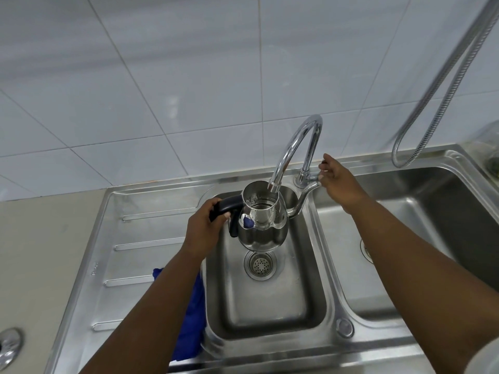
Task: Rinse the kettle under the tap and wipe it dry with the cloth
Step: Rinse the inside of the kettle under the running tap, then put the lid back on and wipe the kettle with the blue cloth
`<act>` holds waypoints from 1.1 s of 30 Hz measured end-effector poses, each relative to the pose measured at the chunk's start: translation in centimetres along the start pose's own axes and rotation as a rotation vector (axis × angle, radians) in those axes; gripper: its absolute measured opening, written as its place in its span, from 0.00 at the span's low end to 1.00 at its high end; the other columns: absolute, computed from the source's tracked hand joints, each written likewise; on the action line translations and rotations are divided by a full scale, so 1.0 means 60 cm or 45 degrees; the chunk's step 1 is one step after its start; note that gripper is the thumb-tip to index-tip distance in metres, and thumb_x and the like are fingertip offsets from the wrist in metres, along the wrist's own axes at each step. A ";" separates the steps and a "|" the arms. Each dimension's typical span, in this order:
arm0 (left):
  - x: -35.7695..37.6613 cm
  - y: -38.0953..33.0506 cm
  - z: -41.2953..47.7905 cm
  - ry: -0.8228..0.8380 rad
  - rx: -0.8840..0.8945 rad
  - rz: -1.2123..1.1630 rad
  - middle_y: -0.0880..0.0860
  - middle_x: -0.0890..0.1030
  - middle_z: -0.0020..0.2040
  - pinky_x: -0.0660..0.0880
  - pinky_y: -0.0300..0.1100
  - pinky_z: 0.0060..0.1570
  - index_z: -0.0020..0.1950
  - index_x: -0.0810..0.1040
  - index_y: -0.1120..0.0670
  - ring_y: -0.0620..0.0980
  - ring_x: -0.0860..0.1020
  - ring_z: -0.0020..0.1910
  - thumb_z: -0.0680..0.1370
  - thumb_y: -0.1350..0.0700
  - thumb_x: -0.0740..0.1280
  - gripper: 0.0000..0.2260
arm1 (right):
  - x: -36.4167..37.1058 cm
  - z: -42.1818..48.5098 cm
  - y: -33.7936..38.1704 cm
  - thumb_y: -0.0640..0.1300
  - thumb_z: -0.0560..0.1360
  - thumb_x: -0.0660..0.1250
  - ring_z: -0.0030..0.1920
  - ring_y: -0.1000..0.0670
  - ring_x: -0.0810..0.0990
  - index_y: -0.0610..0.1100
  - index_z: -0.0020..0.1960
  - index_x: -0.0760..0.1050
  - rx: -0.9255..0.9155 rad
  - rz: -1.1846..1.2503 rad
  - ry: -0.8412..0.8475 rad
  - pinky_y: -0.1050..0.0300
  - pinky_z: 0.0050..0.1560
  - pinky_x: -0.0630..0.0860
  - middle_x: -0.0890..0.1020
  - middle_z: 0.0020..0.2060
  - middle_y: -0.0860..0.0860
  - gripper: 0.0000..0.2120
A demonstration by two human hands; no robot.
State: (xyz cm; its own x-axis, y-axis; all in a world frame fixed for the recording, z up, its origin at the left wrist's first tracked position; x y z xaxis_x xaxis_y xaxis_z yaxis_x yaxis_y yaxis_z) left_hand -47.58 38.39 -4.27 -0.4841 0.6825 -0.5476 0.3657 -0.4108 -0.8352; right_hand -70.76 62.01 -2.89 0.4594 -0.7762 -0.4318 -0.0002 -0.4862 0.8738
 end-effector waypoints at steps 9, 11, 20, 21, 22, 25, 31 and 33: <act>-0.003 -0.004 -0.008 0.009 -0.002 -0.024 0.40 0.78 0.44 0.68 0.29 0.45 0.53 0.75 0.44 0.37 0.76 0.44 0.75 0.60 0.69 0.12 | 0.037 -0.075 -0.030 0.26 0.75 0.66 0.51 0.54 0.82 0.44 0.58 0.80 0.031 0.282 0.230 0.63 0.54 0.79 0.84 0.53 0.48 0.18; -0.004 -0.003 -0.013 0.011 0.004 -0.044 0.41 0.79 0.43 0.69 0.30 0.45 0.52 0.75 0.44 0.38 0.76 0.44 0.75 0.61 0.69 0.13 | 0.045 -0.086 -0.034 0.29 0.77 0.66 0.50 0.54 0.83 0.43 0.57 0.81 0.020 0.355 0.226 0.59 0.54 0.81 0.84 0.53 0.47 0.14; -0.031 0.004 -0.054 0.036 -0.031 -0.124 0.47 0.81 0.47 0.72 0.38 0.50 0.55 0.77 0.47 0.46 0.78 0.48 0.74 0.58 0.70 0.11 | 0.059 -0.147 -0.030 0.32 0.79 0.65 0.61 0.42 0.82 0.43 0.59 0.79 -0.042 0.403 0.151 0.45 0.62 0.79 0.84 0.55 0.42 0.12; -0.037 0.004 -0.062 0.043 -0.030 -0.135 0.48 0.81 0.47 0.73 0.39 0.50 0.55 0.77 0.47 0.47 0.78 0.48 0.75 0.58 0.70 0.11 | 0.060 -0.157 -0.027 0.32 0.79 0.65 0.61 0.42 0.82 0.43 0.59 0.79 -0.048 0.405 0.144 0.45 0.62 0.79 0.84 0.55 0.42 0.12; -0.043 0.004 -0.070 0.051 -0.029 -0.139 0.48 0.81 0.48 0.73 0.39 0.50 0.55 0.77 0.48 0.47 0.78 0.48 0.75 0.58 0.70 0.11 | 0.062 -0.167 -0.024 0.32 0.79 0.65 0.61 0.41 0.82 0.43 0.58 0.79 -0.056 0.408 0.138 0.44 0.62 0.79 0.84 0.55 0.42 0.12; -0.065 0.007 -0.093 0.064 -0.017 -0.135 0.48 0.81 0.46 0.73 0.40 0.47 0.55 0.77 0.47 0.47 0.78 0.46 0.75 0.57 0.70 0.11 | 0.068 -0.201 -0.013 0.33 0.78 0.66 0.61 0.40 0.82 0.47 0.55 0.80 -0.082 0.406 0.127 0.41 0.63 0.79 0.84 0.54 0.42 0.12; -0.129 0.024 -0.145 0.086 0.040 -0.155 0.48 0.79 0.42 0.71 0.37 0.43 0.56 0.77 0.49 0.44 0.75 0.38 0.75 0.58 0.70 0.10 | 0.101 -0.274 0.016 0.32 0.78 0.66 0.56 0.43 0.83 0.48 0.53 0.81 -0.132 0.423 0.137 0.51 0.56 0.82 0.85 0.53 0.44 0.12; -0.155 0.037 -0.158 0.099 0.043 -0.162 0.48 0.79 0.42 0.73 0.39 0.43 0.55 0.77 0.48 0.45 0.75 0.39 0.76 0.58 0.70 0.10 | 0.120 -0.296 0.028 0.32 0.78 0.66 0.55 0.46 0.83 0.49 0.52 0.81 -0.147 0.413 0.130 0.55 0.54 0.82 0.85 0.53 0.47 0.12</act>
State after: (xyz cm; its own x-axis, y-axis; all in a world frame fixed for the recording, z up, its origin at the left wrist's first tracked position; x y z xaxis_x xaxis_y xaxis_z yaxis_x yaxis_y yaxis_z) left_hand -34.72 36.89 -0.53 -0.4616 0.7744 -0.4328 0.2777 -0.3372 -0.8995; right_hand -51.71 62.72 -0.54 0.5386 -0.8356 -0.1083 -0.0627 -0.1679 0.9838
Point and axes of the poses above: each hand's wrist, its own z-axis towards the middle knuckle, its own x-axis out of the palm, y = z × x, the point moved 1 cm from there along z, towards the middle knuckle
